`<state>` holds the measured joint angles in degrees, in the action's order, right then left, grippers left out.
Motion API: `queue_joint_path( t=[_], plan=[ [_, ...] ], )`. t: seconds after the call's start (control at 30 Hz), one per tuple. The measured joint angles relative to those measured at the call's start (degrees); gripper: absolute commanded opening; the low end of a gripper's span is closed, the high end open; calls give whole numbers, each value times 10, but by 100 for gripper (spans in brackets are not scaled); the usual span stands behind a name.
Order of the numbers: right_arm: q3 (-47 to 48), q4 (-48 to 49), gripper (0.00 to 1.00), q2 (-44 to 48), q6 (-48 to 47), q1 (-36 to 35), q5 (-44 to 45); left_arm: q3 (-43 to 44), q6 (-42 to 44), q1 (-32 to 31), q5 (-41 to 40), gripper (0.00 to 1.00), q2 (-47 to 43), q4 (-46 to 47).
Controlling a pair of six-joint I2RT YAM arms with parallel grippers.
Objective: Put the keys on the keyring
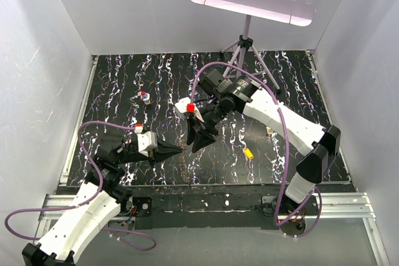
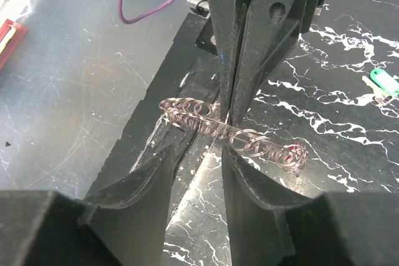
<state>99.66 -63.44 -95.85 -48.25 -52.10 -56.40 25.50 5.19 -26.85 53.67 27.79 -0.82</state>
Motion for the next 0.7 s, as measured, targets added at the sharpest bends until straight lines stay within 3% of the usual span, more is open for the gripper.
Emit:
queue_joint_path(
  t=[0.5, 0.7],
  plan=[
    [18, -6, 43, -15, 16, -8, -9, -7, -3, 0, 9, 0, 4, 20],
    [18, -6, 37, -21, 16, -14, -9, -7, -4, 0, 9, 0, 5, 24]
  ],
)
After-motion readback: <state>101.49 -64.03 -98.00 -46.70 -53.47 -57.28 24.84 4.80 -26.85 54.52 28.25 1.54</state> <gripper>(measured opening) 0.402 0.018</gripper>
